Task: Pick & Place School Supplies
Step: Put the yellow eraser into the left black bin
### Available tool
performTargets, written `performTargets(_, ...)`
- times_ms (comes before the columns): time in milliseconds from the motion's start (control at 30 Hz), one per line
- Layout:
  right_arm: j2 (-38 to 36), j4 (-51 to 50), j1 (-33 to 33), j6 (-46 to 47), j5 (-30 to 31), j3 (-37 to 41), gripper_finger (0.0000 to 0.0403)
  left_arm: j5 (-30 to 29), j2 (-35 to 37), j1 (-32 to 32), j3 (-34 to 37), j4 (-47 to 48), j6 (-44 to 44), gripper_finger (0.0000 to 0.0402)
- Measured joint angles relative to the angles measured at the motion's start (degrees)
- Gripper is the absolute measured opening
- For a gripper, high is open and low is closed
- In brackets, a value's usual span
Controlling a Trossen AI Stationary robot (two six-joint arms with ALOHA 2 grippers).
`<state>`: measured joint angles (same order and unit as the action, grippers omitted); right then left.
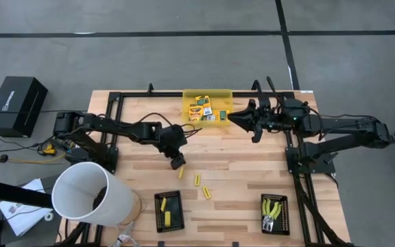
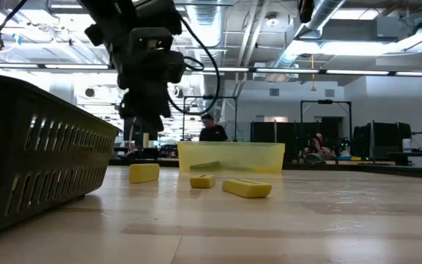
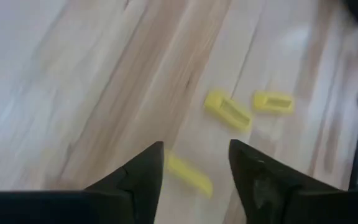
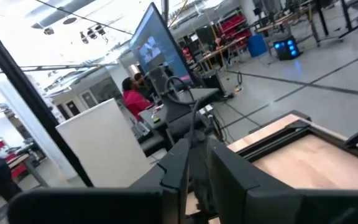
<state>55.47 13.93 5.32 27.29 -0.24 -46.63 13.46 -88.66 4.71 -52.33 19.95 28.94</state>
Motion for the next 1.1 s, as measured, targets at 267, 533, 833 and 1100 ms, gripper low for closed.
performTargets(267, -0.3, -0.2, 4.4, -1.8, -7.7, 0.0, 0.0052, -0.4, -2.5, 1.4, -3.7, 7.9, 8.2, 0.0160)
performTargets(533, -0.3, -0.2, 9.7, -1.8, -20.9, 0.0, 0.0052, -0.4, -11.3, -0.5, -9.7, 7.8, 18.4, 0.0189)
performTargets(833, -0.3, -0.5, 13.1, -1.8, -32.8, 0.0, 0.0052, -1.6, -17.7, -1.6, -16.8, 15.8, 19.6, 0.0191)
performTargets(1100, -0.3, -1.7, 13.2, -2.3, -36.3, 0.0, 0.0052, -4.6, -17.6, -1.0, -16.9, 20.2, 21.0, 0.0191)
